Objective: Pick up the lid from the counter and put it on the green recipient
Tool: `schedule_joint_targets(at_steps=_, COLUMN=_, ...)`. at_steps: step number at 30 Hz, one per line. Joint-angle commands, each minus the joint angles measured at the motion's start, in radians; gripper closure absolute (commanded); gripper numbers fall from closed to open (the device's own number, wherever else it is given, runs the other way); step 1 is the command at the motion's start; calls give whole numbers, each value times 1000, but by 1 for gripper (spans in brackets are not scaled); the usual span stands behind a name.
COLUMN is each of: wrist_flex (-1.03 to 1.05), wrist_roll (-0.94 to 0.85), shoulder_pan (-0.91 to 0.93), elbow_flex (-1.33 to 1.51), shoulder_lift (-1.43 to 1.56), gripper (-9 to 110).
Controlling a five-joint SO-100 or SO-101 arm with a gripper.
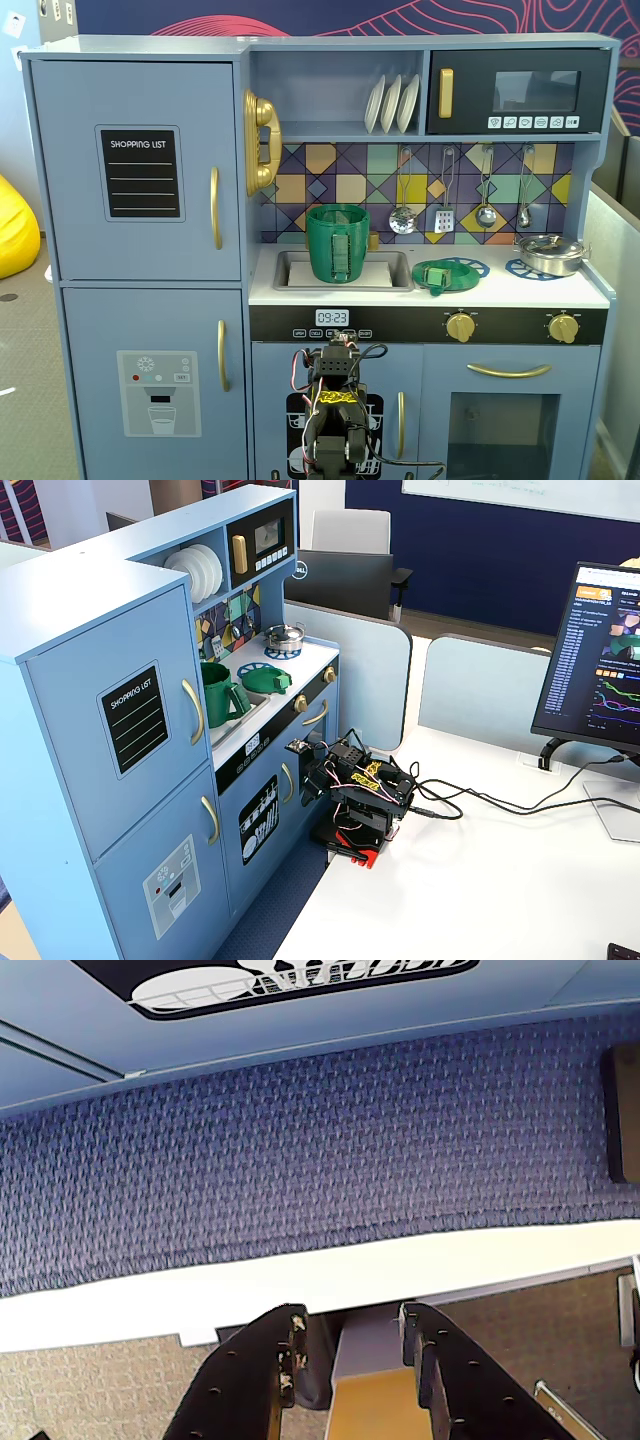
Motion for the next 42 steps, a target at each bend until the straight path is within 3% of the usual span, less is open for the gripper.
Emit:
schedule_joint_targets(at_steps=1, wrist_flex=178, wrist_roll=-3, shoulder_pan=83, elbow_flex=-3, shoulder_lift=-6, gripper=101)
schedule_joint_targets(at_steps=12, wrist_flex=143, wrist_roll=3, shoulder_pan=86, elbow_flex=-5, shoulder_lift=-8, gripper=101)
schedule_joint_targets(at_steps=17, wrist_flex=-215, wrist_roll=18, shoulder_pan=233, elbow_flex=-176, shoulder_lift=-123, gripper=101)
schedule_joint_targets(at_steps=22, wrist_flex=-617, wrist_roll=-143, shoulder_pan=413, elbow_flex=-465, shoulder_lift=-324, gripper=101)
schedule_joint_targets(at_steps=26, wrist_flex=-933, wrist_roll=-51, shoulder_pan=528, elbow_flex=-598, shoulder_lift=-422, gripper=75)
schedule_joint_targets(at_steps=30, wrist_flex=-1278, wrist_roll=-48, shoulder_pan=592, elbow_flex=-551, shoulder_lift=-469, gripper=59)
schedule_joint_targets(at_steps=42, wrist_flex=-1437, wrist_roll=-67, shoulder_pan=588, elbow_flex=-543, shoulder_lift=-600, gripper=61)
